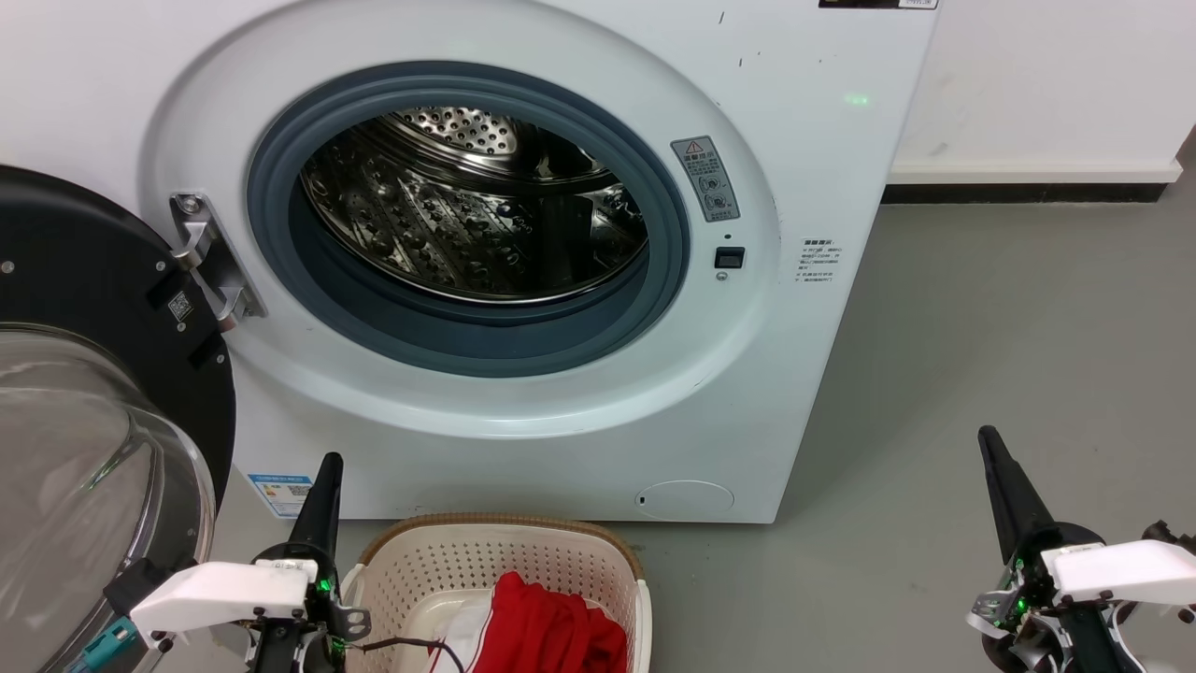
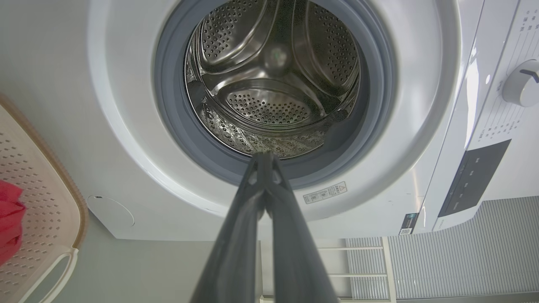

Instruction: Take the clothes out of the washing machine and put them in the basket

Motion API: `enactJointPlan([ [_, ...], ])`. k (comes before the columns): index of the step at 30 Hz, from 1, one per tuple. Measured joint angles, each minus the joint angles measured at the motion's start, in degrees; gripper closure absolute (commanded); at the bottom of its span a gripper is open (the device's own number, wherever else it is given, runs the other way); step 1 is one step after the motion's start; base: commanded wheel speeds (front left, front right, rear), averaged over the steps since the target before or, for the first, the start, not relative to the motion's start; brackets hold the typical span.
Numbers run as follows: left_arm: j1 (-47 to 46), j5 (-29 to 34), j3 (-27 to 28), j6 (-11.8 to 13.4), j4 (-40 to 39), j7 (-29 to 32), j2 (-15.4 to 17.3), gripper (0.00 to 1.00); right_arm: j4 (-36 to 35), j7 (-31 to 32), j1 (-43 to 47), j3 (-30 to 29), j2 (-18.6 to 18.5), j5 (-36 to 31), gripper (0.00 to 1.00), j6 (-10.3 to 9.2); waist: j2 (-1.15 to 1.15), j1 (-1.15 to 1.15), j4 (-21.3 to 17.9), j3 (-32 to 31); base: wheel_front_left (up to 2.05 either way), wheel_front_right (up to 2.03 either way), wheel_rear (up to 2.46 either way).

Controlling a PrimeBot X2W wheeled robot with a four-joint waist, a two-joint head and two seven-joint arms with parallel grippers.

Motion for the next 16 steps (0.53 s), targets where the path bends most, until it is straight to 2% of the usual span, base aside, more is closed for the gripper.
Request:
enactJointPlan([
  [16,-0.8,-6.7,0.6,-0.5,0.5,1.5,-0.1,1.00,1.3,1.1,-0.8,-1.1,0.1,6.7,1.00,0.00,0.00,0.00,0.2,0.2,0.00,0.00,0.00],
])
